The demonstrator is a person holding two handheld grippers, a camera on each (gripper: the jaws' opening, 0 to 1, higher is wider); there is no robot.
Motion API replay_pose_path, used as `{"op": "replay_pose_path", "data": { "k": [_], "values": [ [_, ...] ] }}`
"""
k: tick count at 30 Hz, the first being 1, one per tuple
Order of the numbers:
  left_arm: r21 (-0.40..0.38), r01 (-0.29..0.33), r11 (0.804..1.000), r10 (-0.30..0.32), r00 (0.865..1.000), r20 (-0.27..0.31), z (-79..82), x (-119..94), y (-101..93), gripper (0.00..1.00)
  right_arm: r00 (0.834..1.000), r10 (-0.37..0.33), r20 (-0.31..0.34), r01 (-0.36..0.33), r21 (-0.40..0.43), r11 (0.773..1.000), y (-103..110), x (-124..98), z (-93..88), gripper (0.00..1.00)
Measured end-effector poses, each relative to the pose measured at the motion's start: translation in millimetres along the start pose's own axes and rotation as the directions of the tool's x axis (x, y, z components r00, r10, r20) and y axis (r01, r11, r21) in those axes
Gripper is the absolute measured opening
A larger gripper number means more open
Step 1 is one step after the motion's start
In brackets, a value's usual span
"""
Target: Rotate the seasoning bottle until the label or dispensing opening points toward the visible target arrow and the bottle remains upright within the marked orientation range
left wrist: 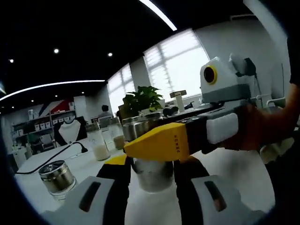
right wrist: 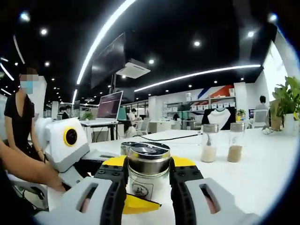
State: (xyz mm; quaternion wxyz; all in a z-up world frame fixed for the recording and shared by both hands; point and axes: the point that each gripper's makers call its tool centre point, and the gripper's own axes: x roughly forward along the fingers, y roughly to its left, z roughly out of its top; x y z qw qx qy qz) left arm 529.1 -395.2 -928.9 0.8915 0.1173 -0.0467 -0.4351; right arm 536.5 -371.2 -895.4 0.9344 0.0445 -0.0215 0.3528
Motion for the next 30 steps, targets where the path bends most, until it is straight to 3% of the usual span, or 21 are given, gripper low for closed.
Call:
{"op": "replay_pose_path", "data": {
  "k": [2, 7, 12, 15, 18, 19, 23, 30],
  "values": [
    [-0.008, -0.007, 1.000, 0.006, 1.000, -0.016, -3.1, 0.6, 1.8, 0.38, 0.998, -0.061, 0.008, 0.060, 0.026, 0.998, -4.2, 2.3, 0.0, 0.32],
    [-0.011, -0.028, 1.000, 0.027, 0.999, -0.024, -4.8, -0.6, 6.3, 0.39, 0.995, -0.094, 0.034, 0.094, 0.007, 0.996, 3.6, 6.1, 3.0, 0.32],
    [-0.034, -0.052, 0.998, 0.051, 0.998, -0.033, -4.8, -3.8, 11.5, 0.37, 0.996, -0.081, 0.040, 0.082, -0.032, 0.996, 9.4, 8.2, 4.6, 0.33],
    [-0.066, -0.064, 0.996, 0.064, 0.998, -0.011, 0.6, -8.4, 17.0, 0.36, 0.998, 0.018, 0.052, -0.013, -0.093, 0.996, 18.6, 8.1, 9.7, 0.33],
    [-0.169, -0.030, 0.985, 0.033, 0.999, 0.015, 2.7, -9.5, 15.7, 0.35, 0.995, 0.102, 0.000, -0.100, -0.181, 0.978, 23.6, 6.2, 7.9, 0.32],
    [-0.167, -0.029, 0.986, 0.031, 0.999, 0.012, 2.2, -9.8, 17.0, 0.35, 0.990, 0.133, -0.037, -0.138, -0.217, 0.966, 23.8, 4.5, 4.3, 0.32],
    [-0.160, -0.015, 0.987, 0.020, 0.999, 0.030, 5.7, -10.2, 13.4, 0.35, 0.978, 0.196, -0.066, -0.205, -0.186, 0.961, 18.3, -2.7, 1.9, 0.31],
    [-0.143, 0.006, 0.990, -0.003, 1.000, 0.019, 3.7, -7.8, 8.6, 0.35, 0.966, 0.236, -0.102, -0.250, -0.150, 0.957, 16.4, -5.3, -3.2, 0.31]
  ]
}}
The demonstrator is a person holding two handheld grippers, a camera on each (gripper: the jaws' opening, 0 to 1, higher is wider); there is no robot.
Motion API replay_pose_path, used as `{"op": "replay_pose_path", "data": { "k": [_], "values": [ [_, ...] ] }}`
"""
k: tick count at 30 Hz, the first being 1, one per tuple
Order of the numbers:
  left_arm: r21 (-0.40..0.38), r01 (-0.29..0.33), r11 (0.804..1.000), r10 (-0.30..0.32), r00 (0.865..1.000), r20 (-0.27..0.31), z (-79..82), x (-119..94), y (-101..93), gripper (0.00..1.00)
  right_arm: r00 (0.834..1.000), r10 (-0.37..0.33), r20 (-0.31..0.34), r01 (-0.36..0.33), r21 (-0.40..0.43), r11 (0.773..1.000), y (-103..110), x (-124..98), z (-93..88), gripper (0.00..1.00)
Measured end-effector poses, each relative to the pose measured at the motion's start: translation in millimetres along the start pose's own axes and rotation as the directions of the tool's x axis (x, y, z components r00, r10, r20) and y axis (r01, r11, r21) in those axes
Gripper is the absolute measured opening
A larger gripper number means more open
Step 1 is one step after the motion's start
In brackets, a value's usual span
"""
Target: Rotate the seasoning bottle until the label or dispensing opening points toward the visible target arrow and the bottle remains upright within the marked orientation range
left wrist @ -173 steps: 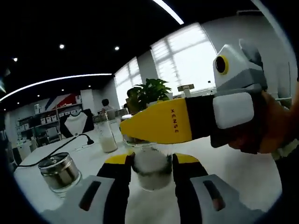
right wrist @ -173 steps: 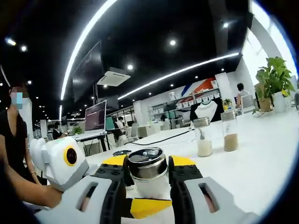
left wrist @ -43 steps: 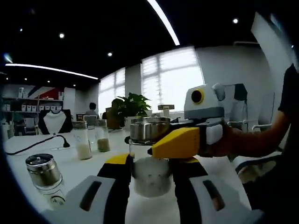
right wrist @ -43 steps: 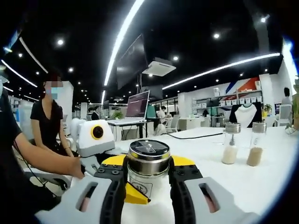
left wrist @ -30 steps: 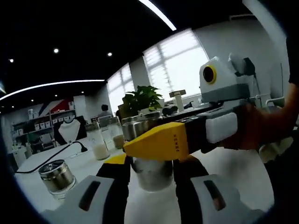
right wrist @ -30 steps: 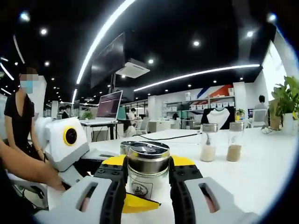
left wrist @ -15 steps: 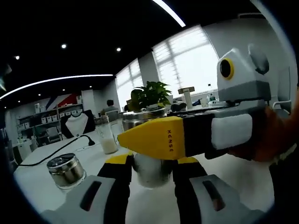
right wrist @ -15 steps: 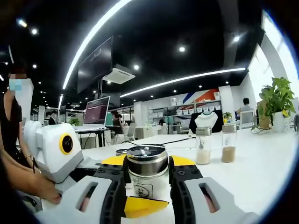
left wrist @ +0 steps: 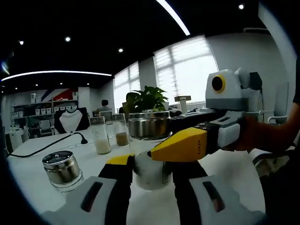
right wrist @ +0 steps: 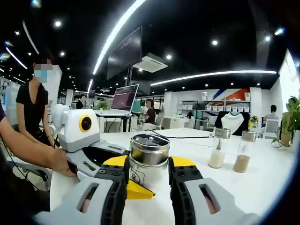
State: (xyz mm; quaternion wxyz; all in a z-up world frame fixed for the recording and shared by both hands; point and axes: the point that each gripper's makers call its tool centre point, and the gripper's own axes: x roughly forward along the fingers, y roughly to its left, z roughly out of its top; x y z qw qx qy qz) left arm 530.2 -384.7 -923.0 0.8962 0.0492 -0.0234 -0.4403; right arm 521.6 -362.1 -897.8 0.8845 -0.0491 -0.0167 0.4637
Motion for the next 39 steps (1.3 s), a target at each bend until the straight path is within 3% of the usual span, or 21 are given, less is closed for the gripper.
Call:
{"op": "replay_pose_path", "data": {
  "k": [10, 17, 23, 25, 32, 39],
  "values": [
    [0.025, -0.004, 1.000, 0.005, 1.000, -0.015, -2.4, 0.4, 0.2, 0.35, 1.000, 0.009, -0.016, -0.008, 0.006, 1.000, 2.9, 7.4, -3.7, 0.32],
    [0.085, -0.030, 0.996, 0.026, 0.999, 0.045, 5.7, -0.1, 1.2, 0.36, 0.996, -0.075, 0.041, 0.074, 0.045, 0.996, -5.6, 8.4, 4.1, 0.32],
    [0.066, -0.048, 0.997, 0.045, 0.998, 0.042, 5.2, -2.8, 5.9, 0.41, 0.991, -0.113, 0.066, 0.108, 0.068, 0.992, -16.5, 8.4, 5.8, 0.32],
    [0.073, -0.090, 0.993, 0.088, 0.996, 0.035, 3.7, -6.2, 11.1, 0.45, 0.989, -0.134, 0.069, 0.128, 0.092, 0.988, -22.9, 6.3, 8.8, 0.32],
    [-0.015, -0.091, 0.996, 0.092, 0.995, 0.047, 4.6, -23.0, 2.3, 0.54, 0.985, -0.162, 0.050, 0.156, 0.107, 0.982, -34.3, 5.2, 5.5, 0.32],
    [0.050, -0.128, 0.990, 0.128, 0.992, 0.016, -0.6, -31.9, -3.5, 0.60, 0.985, -0.171, 0.035, 0.165, 0.127, 0.978, -37.5, 12.8, -2.0, 0.32]
  ]
}}
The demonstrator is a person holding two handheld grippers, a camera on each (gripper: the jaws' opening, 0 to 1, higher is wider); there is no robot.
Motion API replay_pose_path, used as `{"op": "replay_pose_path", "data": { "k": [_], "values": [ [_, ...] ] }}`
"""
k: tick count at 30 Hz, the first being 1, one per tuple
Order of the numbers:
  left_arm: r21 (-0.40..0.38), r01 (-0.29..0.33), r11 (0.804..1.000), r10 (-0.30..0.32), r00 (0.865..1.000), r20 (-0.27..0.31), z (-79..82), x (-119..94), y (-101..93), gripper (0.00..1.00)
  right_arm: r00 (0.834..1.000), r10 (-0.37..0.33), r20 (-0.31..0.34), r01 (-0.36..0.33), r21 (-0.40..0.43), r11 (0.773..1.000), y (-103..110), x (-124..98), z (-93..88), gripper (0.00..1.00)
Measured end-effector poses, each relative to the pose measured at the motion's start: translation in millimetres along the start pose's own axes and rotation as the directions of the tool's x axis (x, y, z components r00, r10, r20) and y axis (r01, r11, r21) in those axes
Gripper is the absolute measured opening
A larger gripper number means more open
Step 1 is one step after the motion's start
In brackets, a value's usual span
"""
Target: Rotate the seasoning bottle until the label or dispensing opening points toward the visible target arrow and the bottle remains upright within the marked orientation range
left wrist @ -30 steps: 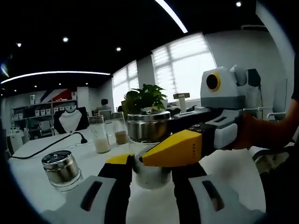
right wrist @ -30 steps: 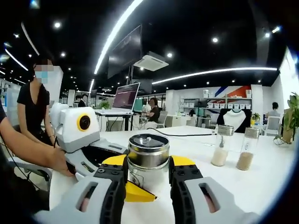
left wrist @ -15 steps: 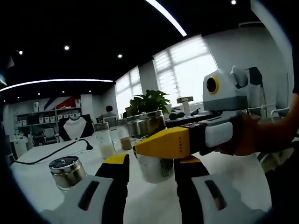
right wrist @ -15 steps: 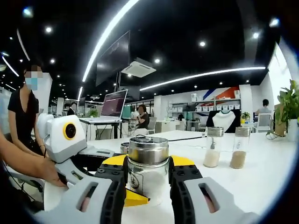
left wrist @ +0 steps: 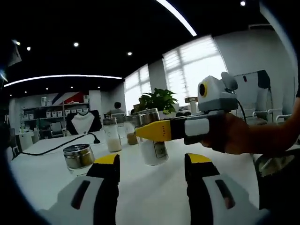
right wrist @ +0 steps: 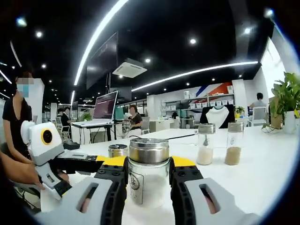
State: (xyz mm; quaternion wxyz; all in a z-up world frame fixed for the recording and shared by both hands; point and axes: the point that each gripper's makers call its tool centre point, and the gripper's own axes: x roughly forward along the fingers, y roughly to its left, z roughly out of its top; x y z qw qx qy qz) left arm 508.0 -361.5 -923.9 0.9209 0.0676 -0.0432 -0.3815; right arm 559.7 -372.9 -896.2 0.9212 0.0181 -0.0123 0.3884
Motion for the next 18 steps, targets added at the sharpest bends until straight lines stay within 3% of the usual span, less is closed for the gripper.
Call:
{"op": "replay_pose_path", "data": {
  "k": [7, 12, 18],
  "values": [
    [0.126, -0.008, 0.992, 0.009, 1.000, -0.005, -0.4, -6.1, -8.5, 0.70, 0.999, 0.012, -0.051, -0.012, -0.010, 1.000, 2.4, 11.7, -18.1, 0.32],
    [0.044, -0.021, 0.999, 0.021, 1.000, 0.009, 2.6, -7.3, 0.3, 0.80, 0.995, 0.016, -0.101, -0.019, -0.032, 0.999, 2.3, 19.5, -31.0, 0.32],
    [0.001, -0.030, 1.000, 0.030, 0.999, 0.030, 5.9, -8.9, 4.2, 0.85, 0.991, 0.033, -0.131, -0.040, -0.050, 0.998, 5.6, 25.0, -36.9, 0.32]
  ]
}}
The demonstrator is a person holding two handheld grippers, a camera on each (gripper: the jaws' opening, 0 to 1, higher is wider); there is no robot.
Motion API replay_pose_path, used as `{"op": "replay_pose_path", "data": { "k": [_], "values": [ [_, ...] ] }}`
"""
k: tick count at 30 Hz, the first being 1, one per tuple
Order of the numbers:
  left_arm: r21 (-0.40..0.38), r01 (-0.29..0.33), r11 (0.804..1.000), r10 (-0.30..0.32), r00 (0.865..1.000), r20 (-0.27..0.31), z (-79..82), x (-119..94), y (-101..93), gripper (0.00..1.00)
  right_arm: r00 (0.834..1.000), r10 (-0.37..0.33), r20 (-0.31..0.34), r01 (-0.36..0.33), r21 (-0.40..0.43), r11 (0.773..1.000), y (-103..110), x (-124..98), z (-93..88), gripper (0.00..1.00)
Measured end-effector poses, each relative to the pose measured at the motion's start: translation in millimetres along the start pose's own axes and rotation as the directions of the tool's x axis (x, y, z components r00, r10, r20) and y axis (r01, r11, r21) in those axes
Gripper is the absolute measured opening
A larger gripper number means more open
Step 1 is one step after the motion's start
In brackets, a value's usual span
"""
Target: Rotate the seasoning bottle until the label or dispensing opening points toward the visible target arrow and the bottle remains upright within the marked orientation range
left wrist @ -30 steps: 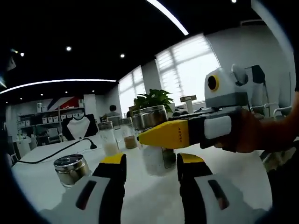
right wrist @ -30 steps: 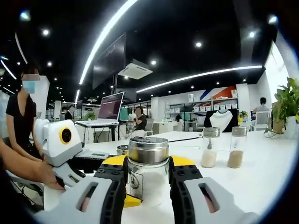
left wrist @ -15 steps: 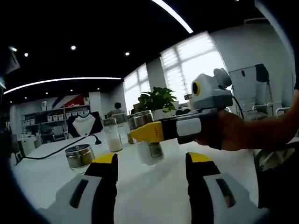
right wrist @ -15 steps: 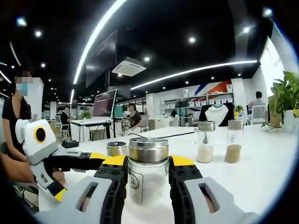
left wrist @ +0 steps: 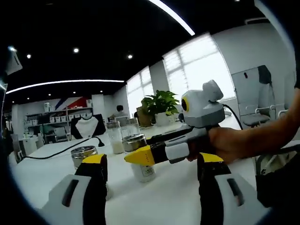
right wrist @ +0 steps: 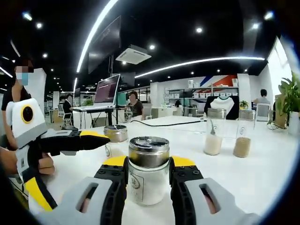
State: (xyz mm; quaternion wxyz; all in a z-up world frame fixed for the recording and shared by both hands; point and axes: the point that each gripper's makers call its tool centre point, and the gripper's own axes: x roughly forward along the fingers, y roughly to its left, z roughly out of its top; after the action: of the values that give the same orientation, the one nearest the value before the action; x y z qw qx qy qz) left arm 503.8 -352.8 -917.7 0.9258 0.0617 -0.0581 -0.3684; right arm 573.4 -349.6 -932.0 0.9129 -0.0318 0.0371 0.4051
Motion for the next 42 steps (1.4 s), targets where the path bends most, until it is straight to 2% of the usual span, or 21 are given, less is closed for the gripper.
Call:
{"op": "replay_pose_path", "data": {
  "k": [8, 13, 17, 19, 27, 33, 35, 37, 38, 41, 42],
  "values": [
    [-0.013, 0.000, 1.000, -0.001, 1.000, -0.005, -0.3, 0.1, 0.0, 0.98, 0.999, 0.034, 0.018, -0.033, -0.037, 0.999, 0.1, 7.8, -1.1, 0.32],
    [-0.016, -0.014, 1.000, 0.015, 0.999, 0.043, 9.6, -4.5, 3.3, 0.99, 0.997, 0.076, 0.030, -0.075, -0.040, 0.996, -0.7, 8.4, -2.1, 0.32],
    [-0.004, -0.032, 0.999, 0.033, 0.998, 0.044, 9.9, -4.1, 6.6, 1.00, 0.993, 0.112, 0.030, -0.112, -0.015, 0.994, -0.3, 8.8, -4.3, 0.32],
    [0.004, -0.028, 1.000, 0.028, 0.999, 0.042, 9.9, -4.2, 5.0, 1.00, 0.994, 0.105, 0.031, -0.104, -0.038, 0.994, -1.9, 8.4, -3.8, 0.32],
    [0.075, -0.018, 0.997, 0.012, 0.997, 0.079, 18.6, -6.2, -2.6, 1.00, 0.993, 0.111, 0.036, -0.110, -0.029, 0.994, -3.7, 8.8, -3.9, 0.32],
    [0.049, -0.052, 0.997, 0.048, 0.995, 0.093, 20.5, -8.6, 8.3, 1.00, 0.995, 0.102, 0.018, -0.101, -0.026, 0.995, -4.2, 9.2, -7.3, 0.32],
    [0.040, -0.061, 0.997, 0.058, 0.994, 0.088, 19.5, -9.3, 10.7, 1.00, 0.996, 0.087, -0.021, -0.088, -0.041, 0.995, -4.9, 9.8, -13.8, 0.35],
    [0.038, -0.069, 0.997, 0.066, 0.994, 0.084, 18.6, -10.0, 12.5, 1.00, 0.996, 0.084, -0.015, -0.085, -0.072, 0.994, -2.8, 9.7, -12.2, 0.45],
    [0.038, -0.072, 0.997, 0.069, 0.994, 0.082, 18.4, -10.2, 13.1, 1.00, 0.997, 0.082, -0.014, -0.083, -0.080, 0.993, -2.3, 8.6, -12.0, 0.46],
    [0.112, -0.092, 0.989, 0.089, 0.996, 0.026, 8.5, -13.0, 20.6, 0.99, 0.998, 0.056, -0.027, -0.057, -0.050, 0.997, -7.0, 4.3, -14.1, 0.46],
    [0.101, -0.093, 0.991, 0.091, 0.996, 0.027, 8.3, -12.0, 20.9, 1.00, 0.998, 0.055, -0.015, -0.056, -0.019, 0.998, -8.3, 1.1, -12.3, 0.47]
  ]
}}
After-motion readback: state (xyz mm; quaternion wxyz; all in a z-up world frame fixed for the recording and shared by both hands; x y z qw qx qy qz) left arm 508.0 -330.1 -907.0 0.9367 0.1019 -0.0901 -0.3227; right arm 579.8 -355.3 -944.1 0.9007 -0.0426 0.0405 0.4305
